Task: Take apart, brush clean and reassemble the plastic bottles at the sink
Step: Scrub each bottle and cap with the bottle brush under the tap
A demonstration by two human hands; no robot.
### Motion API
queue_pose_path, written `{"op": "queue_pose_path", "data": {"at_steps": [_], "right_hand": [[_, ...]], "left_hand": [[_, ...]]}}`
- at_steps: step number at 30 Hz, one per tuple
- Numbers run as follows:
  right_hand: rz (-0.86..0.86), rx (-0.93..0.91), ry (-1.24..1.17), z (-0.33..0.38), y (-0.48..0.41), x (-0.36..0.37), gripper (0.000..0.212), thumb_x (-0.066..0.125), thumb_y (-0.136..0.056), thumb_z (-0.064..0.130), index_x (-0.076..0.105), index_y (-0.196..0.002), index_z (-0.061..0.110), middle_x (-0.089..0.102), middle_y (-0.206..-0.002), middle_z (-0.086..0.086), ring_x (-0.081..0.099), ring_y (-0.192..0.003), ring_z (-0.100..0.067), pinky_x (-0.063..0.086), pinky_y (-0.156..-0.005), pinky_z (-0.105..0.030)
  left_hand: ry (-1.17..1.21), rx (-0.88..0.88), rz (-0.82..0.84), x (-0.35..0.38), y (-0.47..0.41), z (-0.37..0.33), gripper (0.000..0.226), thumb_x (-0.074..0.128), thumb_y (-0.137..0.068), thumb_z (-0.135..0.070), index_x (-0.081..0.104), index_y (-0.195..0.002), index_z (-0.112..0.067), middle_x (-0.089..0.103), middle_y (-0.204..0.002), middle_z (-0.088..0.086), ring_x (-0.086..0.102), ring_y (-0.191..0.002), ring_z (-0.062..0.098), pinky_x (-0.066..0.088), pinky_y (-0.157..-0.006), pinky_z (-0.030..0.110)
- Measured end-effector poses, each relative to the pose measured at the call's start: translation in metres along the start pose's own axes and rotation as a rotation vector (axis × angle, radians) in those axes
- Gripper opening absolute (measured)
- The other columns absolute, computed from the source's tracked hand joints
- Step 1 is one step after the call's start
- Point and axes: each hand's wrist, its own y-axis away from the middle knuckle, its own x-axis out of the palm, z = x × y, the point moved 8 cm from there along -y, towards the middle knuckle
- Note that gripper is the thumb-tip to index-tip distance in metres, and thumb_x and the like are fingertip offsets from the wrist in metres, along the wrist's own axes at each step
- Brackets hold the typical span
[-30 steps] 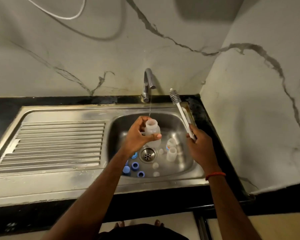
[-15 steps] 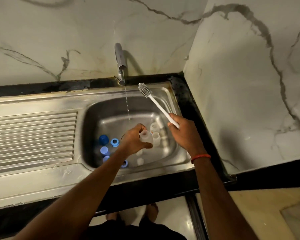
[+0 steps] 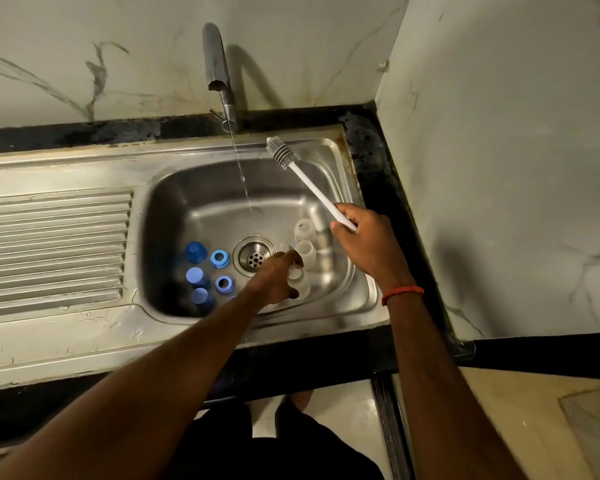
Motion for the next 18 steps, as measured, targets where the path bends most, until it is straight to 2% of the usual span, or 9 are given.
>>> {"op": "queue_pose_path", "data": {"at_steps": [5, 8, 12, 18], "right_hand": [[0.031, 0.028, 0.003, -0.018, 0.001, 0.002, 0.026, 0.06, -0.095, 0.021, 0.069, -0.119, 0.021, 0.064, -0.077, 0.012, 0.06, -0.066, -0.003, 0.047, -0.063, -0.019], [0.05, 0.037, 0.005, -0.025, 0.003, 0.004, 0.026, 0.061, -0.095, 0.021, 0.069, -0.12, 0.021, 0.062, -0.075, 0.014, 0.058, -0.063, -0.001, 0.043, -0.06, -0.015], [0.068, 0.038, 0.015, -0.028, 0.005, 0.005, 0.027, 0.062, -0.096, 0.022, 0.068, -0.122, 0.021, 0.063, -0.078, 0.014, 0.06, -0.065, 0.001, 0.043, -0.058, -0.01], [0.069, 0.029, 0.005, -0.031, 0.004, 0.005, 0.025, 0.061, -0.096, 0.019, 0.069, -0.119, 0.019, 0.06, -0.073, 0.016, 0.057, -0.061, 0.007, 0.04, -0.056, -0.008]], "left_hand": [[0.004, 0.02, 0.023, 0.017, -0.007, -0.002, 0.073, 0.093, -0.059, -0.014, 0.057, -0.122, -0.014, 0.06, -0.116, 0.009, 0.053, -0.098, 0.021, 0.041, -0.081, 0.029], [0.043, 0.012, 0.023, 0.026, -0.013, -0.001, 0.075, 0.096, -0.054, -0.017, 0.058, -0.119, -0.014, 0.063, -0.116, 0.009, 0.059, -0.102, 0.025, 0.048, -0.084, 0.033], [0.043, 0.027, 0.041, 0.034, -0.017, -0.003, 0.075, 0.095, -0.056, -0.015, 0.057, -0.12, -0.015, 0.063, -0.118, 0.01, 0.058, -0.105, 0.027, 0.051, -0.087, 0.04], [0.016, 0.064, 0.056, 0.036, -0.019, 0.001, 0.075, 0.091, -0.057, -0.007, 0.054, -0.122, -0.014, 0.064, -0.113, 0.01, 0.062, -0.096, 0.029, 0.055, -0.081, 0.041]]}}
